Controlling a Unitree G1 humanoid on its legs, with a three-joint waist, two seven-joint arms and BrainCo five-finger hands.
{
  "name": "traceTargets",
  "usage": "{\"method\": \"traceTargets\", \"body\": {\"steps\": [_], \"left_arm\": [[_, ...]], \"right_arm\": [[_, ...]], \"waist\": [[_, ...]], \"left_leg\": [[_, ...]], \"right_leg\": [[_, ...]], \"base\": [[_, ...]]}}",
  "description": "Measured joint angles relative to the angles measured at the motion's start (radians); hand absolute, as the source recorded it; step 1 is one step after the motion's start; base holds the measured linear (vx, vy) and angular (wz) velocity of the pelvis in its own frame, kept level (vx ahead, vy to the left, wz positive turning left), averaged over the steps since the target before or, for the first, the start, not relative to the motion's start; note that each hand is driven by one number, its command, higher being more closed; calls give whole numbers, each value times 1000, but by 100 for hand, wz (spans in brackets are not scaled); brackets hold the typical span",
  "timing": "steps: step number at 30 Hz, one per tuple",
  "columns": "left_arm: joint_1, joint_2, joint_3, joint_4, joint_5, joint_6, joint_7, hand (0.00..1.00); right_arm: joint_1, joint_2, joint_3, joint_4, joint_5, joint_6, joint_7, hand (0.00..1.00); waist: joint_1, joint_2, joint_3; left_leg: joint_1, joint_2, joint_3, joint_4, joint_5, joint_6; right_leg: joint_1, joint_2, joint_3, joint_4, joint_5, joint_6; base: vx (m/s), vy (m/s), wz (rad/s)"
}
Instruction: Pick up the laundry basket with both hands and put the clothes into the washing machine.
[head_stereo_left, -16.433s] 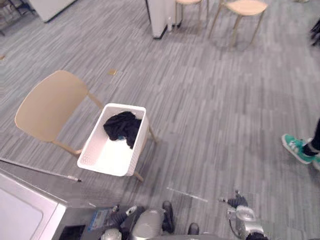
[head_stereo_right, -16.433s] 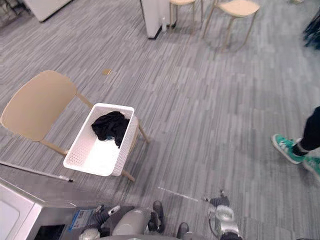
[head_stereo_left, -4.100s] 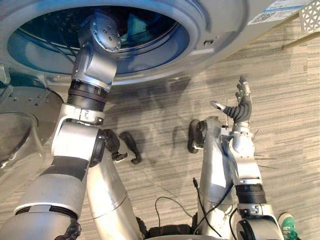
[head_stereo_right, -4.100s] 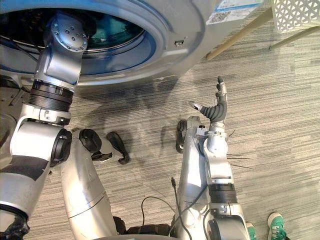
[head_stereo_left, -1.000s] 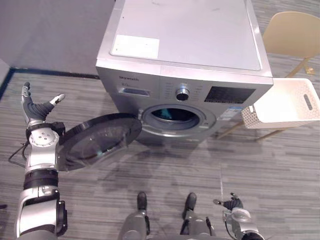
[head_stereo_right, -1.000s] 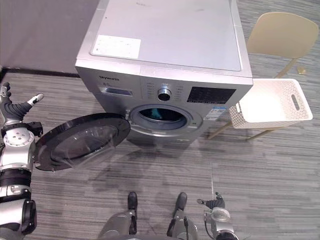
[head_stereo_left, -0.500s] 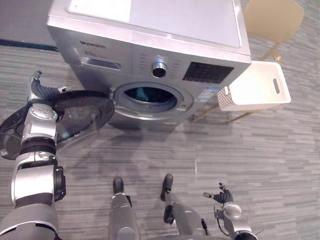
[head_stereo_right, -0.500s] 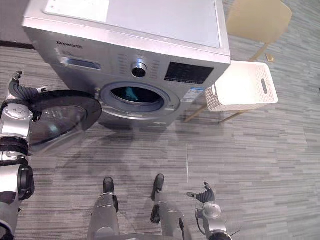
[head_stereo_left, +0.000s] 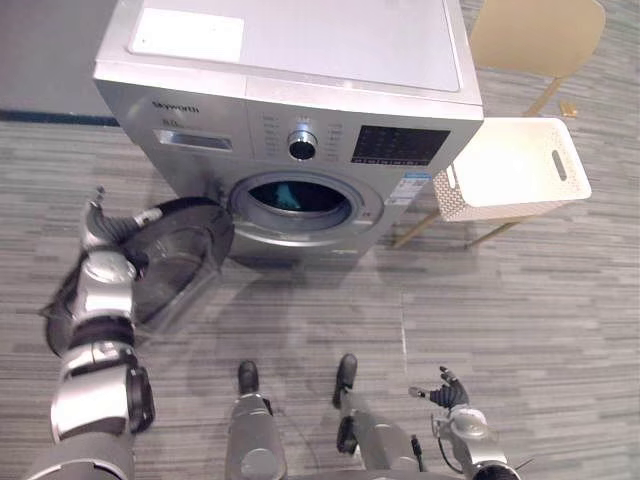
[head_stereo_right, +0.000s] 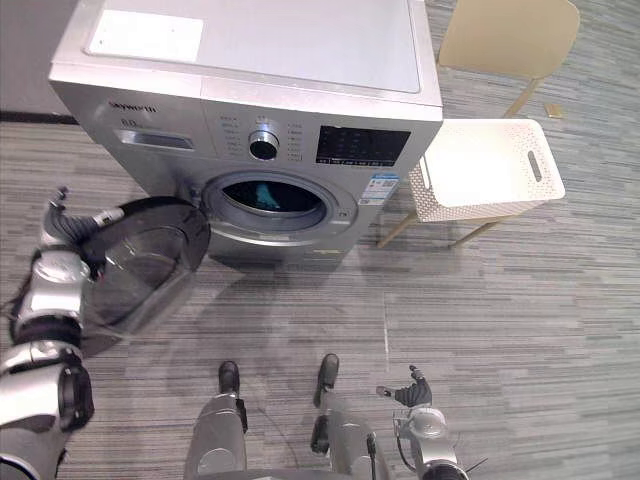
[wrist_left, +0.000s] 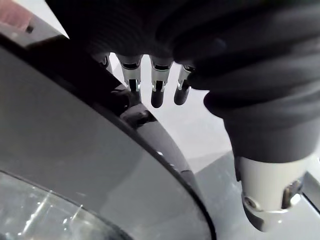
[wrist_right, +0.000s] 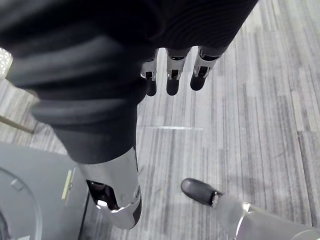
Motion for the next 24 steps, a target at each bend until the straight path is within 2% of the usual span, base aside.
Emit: {"method": "traceTargets", "body": {"steps": [2,5,8,10,12,14,17,18,22,24], "left_arm": [[100,-85,-65,-49,-26,1,-5,0],[197,-183,-152,-110,-76,-6,-17,0],[223,-227,-265,-135,-98,-9,-42,0],[221,-232,-302,-139,-127,-8,-45,0],[217,-228,-334,-137,-135,-3,-47,0],[214,-221,-361,-119,-144,21,-47,0],[200,-219,-390,-94,-157,33,-46,0],[183,-220,-408,-77,-164,39,-43,0],[135,-217,-426,-44,-221,44,-7,0],[65,-214,-446,16,-272,47,5,0]], "right_arm": [[-1,-9,-4,5,-20,8,4,0],[-12,-9,-13,15,-40,8,22,0],[-37,-8,-19,46,-59,14,32,0],[-50,-8,-20,53,-66,22,33,0],[-63,-8,-20,74,-66,29,33,0],[-54,-10,-21,74,-65,31,32,0],[-40,-14,-20,77,-65,31,29,0],[-38,-18,-20,98,-65,32,19,0],[-38,-21,-27,112,-64,33,-5,0],[-41,-29,-43,112,-64,34,-13,0]], "waist": [[1,29,-17],[1,36,-22],[-3,38,-24],[-12,41,-28],[-27,44,-31],[-51,54,-42],[-59,71,-53],[-65,80,-57],[-108,88,-57],[-113,94,-54]], "left_leg": [[45,-26,-14,-32,3,4],[90,-56,-25,-62,4,6],[115,-79,-38,-68,2,11],[120,-87,-45,-85,13,27],[128,-89,-44,-85,13,27],[149,-93,-37,-92,13,28],[155,-96,-17,-99,13,28],[151,-98,-12,-101,13,27],[113,-98,19,-116,13,23],[74,-99,45,-114,20,27]], "right_leg": [[42,-15,-11,1,-16,21],[83,-40,-28,1,-31,39],[113,-62,-37,0,-37,46],[115,-68,-46,1,-37,46],[123,-71,-45,3,-37,46],[134,-74,-36,2,-37,46],[127,-77,-25,0,-37,45],[112,-78,-17,0,-36,44],[48,-78,14,-5,-23,40],[-5,-78,41,-5,-1,34]], "base": [[144,89,30],[122,89,23],[58,69,18],[-2,48,12],[-30,33,0],[-32,22,-8],[-38,12,-18],[-63,11,-17],[-50,9,-18],[-38,8,-32]]}}
